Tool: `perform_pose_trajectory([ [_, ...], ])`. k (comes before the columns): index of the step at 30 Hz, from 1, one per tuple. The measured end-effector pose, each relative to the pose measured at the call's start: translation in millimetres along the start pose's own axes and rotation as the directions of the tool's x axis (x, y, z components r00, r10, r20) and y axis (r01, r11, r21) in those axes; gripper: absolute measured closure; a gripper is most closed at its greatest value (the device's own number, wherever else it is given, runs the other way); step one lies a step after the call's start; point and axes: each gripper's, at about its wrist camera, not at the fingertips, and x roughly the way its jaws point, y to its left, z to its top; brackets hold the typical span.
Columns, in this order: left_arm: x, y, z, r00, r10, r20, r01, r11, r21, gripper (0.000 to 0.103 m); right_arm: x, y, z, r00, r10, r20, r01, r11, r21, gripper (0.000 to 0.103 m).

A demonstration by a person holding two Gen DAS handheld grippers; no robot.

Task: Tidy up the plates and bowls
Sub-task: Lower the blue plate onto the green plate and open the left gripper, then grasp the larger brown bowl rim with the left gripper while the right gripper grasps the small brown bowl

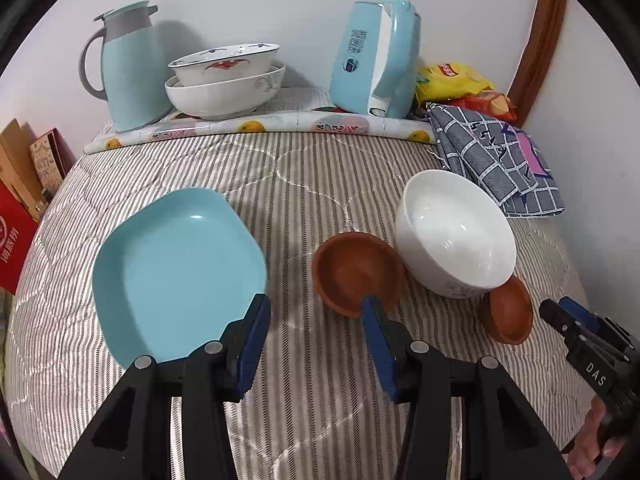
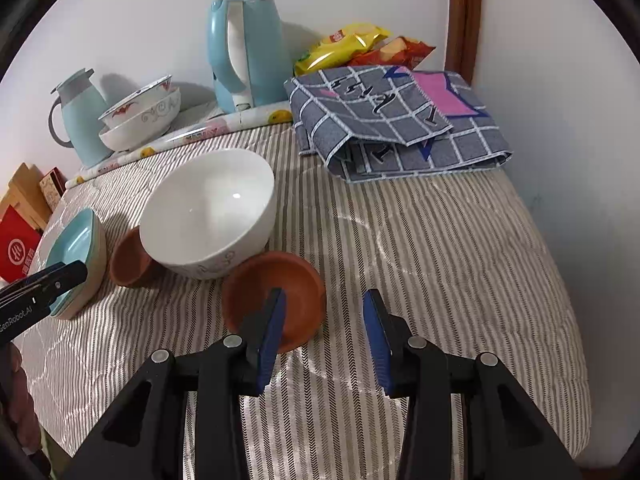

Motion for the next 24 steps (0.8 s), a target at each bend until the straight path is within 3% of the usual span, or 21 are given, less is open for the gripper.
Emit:
perform_pose_trajectory([
  [24, 51, -14, 4, 0.997, 0.012, -0.076, -0.018, 0.997, -0.075, 0.058, 42, -3, -1, 0.994, 0.081, -0.076, -0.082, 0.997, -0.007, 0.063],
])
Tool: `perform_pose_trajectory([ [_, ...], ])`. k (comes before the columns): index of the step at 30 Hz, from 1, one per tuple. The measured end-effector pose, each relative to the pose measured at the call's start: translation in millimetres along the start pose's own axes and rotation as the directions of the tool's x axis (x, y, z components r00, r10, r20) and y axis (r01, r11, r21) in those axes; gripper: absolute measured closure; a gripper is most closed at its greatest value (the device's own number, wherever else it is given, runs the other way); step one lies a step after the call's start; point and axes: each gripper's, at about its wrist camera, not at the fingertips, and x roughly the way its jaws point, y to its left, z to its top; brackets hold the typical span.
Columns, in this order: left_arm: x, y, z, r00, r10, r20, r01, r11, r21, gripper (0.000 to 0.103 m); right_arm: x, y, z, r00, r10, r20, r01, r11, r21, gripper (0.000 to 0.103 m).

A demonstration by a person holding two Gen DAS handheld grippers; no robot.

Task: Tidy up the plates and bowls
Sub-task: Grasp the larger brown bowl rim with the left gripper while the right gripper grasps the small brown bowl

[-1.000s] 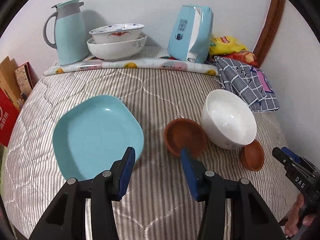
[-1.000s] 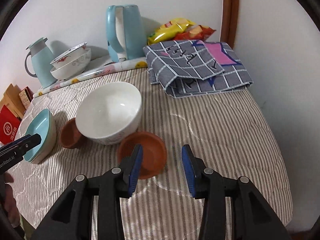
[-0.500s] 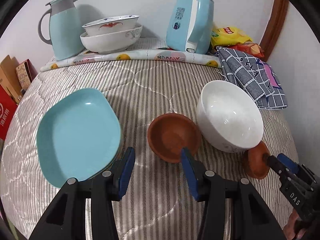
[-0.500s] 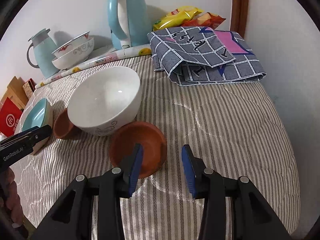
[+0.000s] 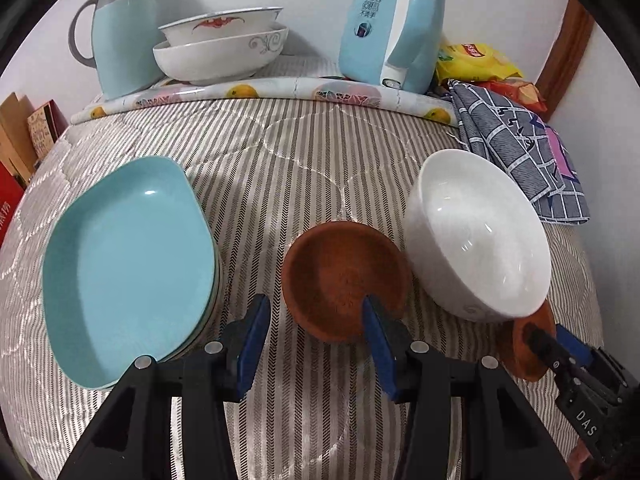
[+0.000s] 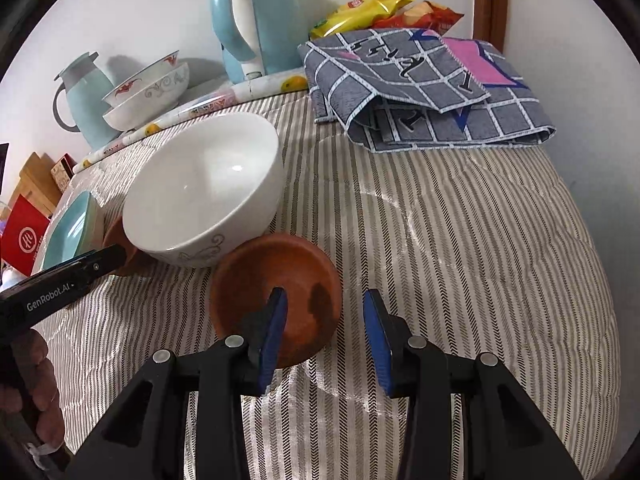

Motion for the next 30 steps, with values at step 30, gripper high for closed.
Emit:
perform_pose_trajectory([
  [30, 6, 8, 13, 0.999, -0.048, 0.011, 0.048, 0.999, 0.002, 0.095, 2, 3, 0, 1.0, 0.004, 0.009, -0.004, 0.999, 0.039, 0.096],
])
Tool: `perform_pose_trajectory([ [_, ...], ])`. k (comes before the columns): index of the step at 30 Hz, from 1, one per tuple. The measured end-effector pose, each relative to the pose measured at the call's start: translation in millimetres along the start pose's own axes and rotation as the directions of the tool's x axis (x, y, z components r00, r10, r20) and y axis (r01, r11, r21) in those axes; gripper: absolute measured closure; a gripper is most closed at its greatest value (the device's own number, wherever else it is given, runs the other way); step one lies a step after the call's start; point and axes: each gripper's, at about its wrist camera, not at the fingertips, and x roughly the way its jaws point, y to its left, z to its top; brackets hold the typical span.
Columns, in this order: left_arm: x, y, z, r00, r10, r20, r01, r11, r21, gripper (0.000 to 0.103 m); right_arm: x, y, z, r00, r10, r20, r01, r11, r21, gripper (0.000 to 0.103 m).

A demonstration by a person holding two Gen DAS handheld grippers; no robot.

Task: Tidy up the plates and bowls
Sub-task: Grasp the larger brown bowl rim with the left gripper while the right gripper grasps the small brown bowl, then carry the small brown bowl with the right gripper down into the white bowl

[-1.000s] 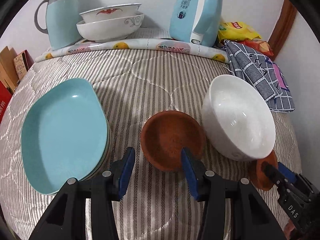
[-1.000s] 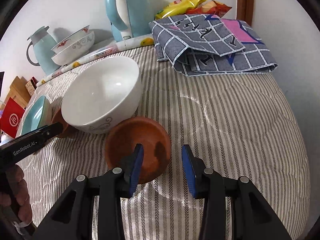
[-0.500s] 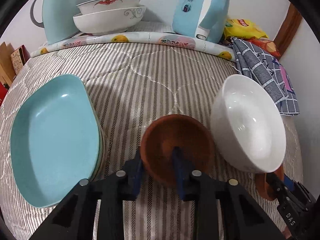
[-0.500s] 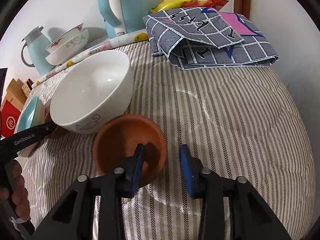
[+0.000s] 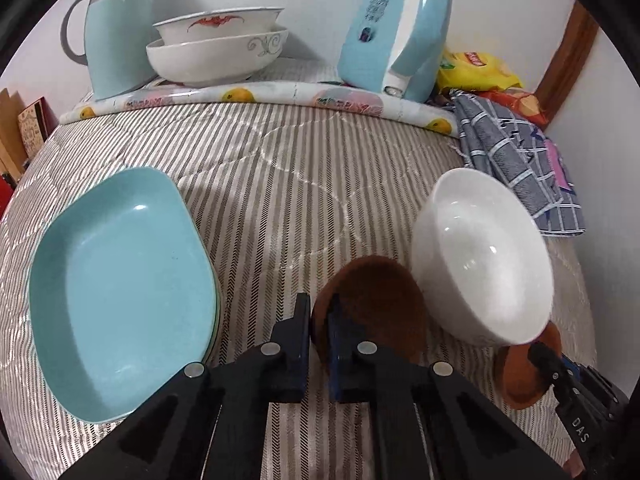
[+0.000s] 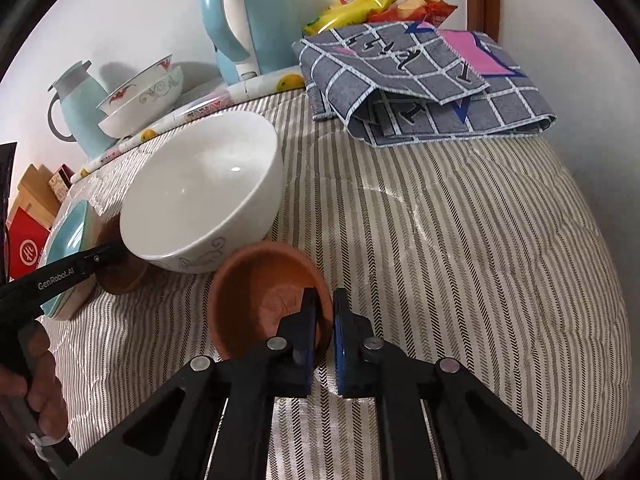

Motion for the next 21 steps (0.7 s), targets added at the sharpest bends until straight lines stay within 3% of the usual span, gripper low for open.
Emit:
perform_pose_trajectory([
  [21, -61, 3, 0, 0.995, -0.03, 0.1, 0.024, 0.998, 0.065, 0.095, -59, 15, 1, 0.993, -0.041, 0.11, 0.04, 0.999, 0.015, 0.096],
])
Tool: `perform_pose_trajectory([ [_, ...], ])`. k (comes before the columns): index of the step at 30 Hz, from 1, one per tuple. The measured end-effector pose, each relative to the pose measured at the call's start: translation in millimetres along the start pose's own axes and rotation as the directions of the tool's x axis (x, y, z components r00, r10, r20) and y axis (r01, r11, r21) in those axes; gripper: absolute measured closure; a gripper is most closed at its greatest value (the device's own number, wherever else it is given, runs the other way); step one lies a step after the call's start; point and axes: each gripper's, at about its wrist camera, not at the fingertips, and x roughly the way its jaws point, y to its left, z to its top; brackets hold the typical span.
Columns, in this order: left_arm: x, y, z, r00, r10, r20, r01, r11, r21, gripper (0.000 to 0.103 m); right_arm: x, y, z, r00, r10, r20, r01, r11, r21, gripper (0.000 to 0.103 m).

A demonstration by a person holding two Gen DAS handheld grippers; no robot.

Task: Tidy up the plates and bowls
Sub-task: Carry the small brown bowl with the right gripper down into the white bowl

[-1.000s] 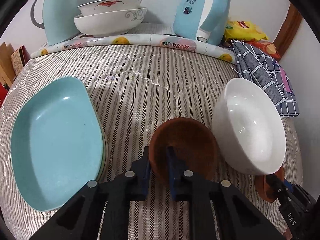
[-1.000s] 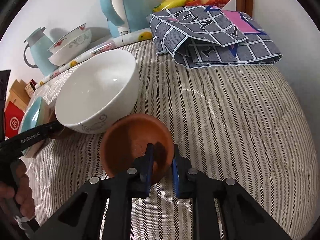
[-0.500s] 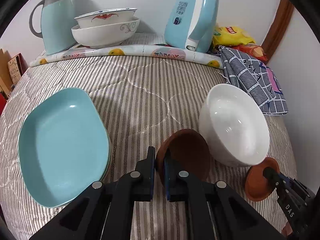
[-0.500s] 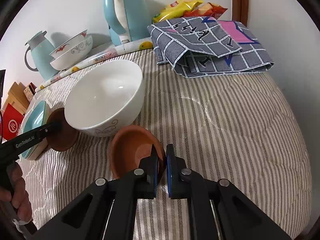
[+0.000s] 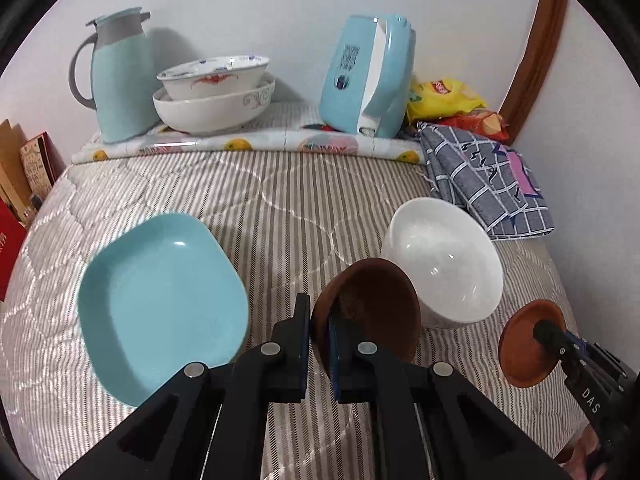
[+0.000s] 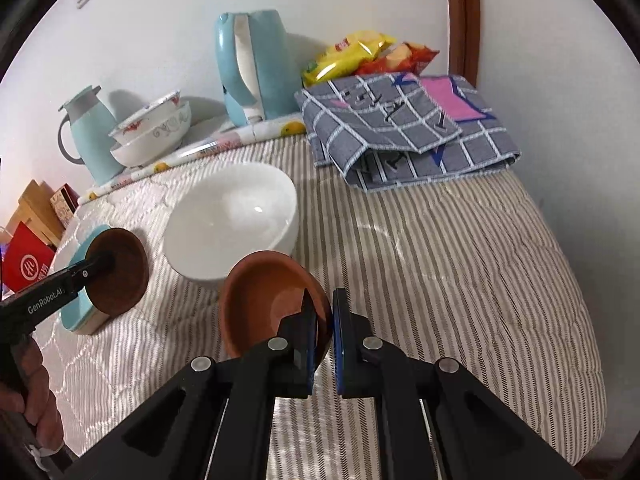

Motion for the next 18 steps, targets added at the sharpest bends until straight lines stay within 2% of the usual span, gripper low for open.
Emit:
perform_pose_trajectory([
  [18, -30, 7, 4, 0.998, -0.021, 0.059, 0.02, 1.0, 0.009, 0.095, -24, 22, 16, 0.999, 0.001, 0.047, -0.001, 1.0, -0.003, 0.096],
])
